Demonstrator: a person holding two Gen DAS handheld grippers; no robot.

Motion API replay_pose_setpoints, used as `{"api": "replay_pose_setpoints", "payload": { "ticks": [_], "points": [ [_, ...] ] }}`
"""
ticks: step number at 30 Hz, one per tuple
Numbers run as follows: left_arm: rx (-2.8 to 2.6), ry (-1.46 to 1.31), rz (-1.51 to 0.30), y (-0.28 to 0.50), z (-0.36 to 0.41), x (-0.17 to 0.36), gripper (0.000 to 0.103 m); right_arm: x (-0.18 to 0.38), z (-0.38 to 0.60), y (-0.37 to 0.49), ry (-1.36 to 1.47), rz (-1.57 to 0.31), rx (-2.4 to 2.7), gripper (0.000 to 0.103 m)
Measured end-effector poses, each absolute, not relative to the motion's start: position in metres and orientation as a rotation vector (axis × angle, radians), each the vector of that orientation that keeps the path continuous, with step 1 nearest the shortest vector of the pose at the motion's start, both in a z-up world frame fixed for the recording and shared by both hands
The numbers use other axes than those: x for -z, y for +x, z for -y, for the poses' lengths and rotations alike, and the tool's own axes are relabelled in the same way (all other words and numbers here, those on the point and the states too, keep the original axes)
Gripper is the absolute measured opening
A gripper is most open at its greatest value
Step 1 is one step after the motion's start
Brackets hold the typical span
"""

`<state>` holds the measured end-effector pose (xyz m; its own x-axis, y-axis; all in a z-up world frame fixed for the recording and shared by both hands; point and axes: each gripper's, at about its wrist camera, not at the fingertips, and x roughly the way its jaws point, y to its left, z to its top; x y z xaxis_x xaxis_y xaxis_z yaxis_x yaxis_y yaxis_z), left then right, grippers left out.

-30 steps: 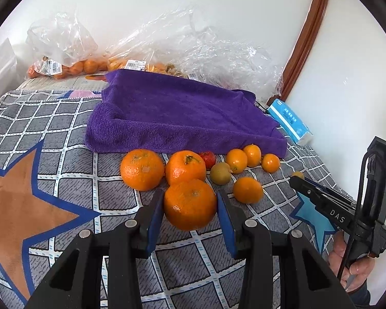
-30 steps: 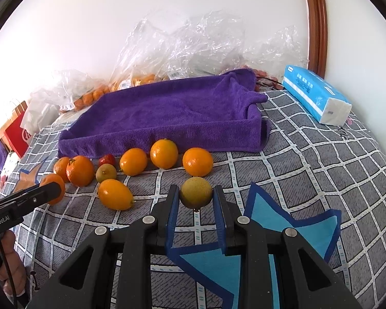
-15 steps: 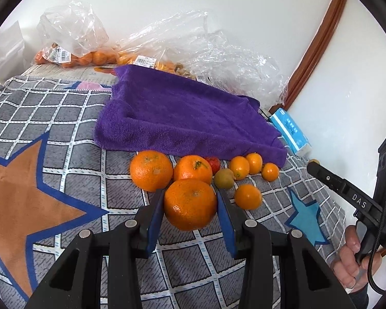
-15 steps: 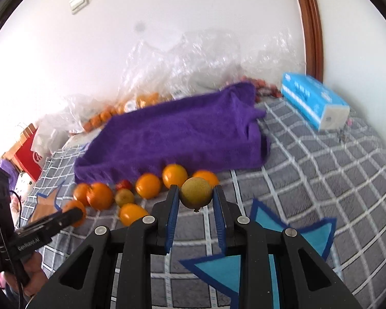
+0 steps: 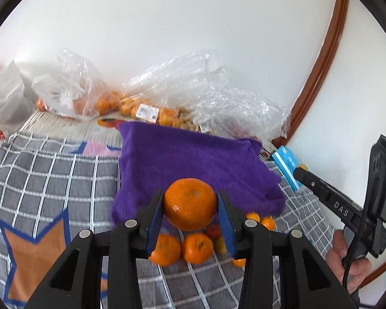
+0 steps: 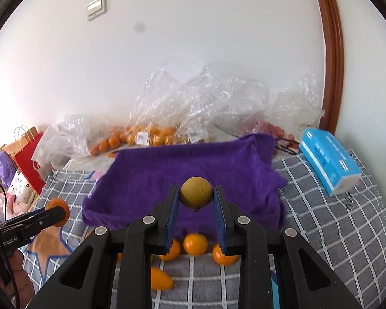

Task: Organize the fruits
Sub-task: 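Lift and carry both held fruits over the purple towel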

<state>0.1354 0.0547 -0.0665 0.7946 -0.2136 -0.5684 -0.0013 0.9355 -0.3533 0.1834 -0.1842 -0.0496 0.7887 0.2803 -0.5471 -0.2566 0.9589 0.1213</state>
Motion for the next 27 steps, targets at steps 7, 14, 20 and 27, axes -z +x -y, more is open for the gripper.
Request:
{"api": "replay_pose_setpoints", "payload": {
  "ticks": [7, 14, 20, 27],
  "points": [
    [0.089, -0.375, -0.621, 0.18, -0.062, 0.059, 0.038, 0.044, 0.172, 0.217, 0.037, -0.583, -0.291, 0.026],
    [0.065, -0.399, -0.633, 0.207, -0.066, 0.081, 0.038, 0.059, 0.174, 0.247, 0.076, -0.58, -0.268, 0.026],
    [0.055, -0.386, -0.68, 0.214, -0.066, 0.109, 0.038, 0.089, 0.183, 0.261, 0.085, -0.609, -0.256, 0.026],
    [0.094, -0.403, -0.704, 0.22, -0.064, 0.121, 0.038, 0.103, 0.206, 0.271, 0.124, -0.637, -0.214, 0.026]
  ]
}}
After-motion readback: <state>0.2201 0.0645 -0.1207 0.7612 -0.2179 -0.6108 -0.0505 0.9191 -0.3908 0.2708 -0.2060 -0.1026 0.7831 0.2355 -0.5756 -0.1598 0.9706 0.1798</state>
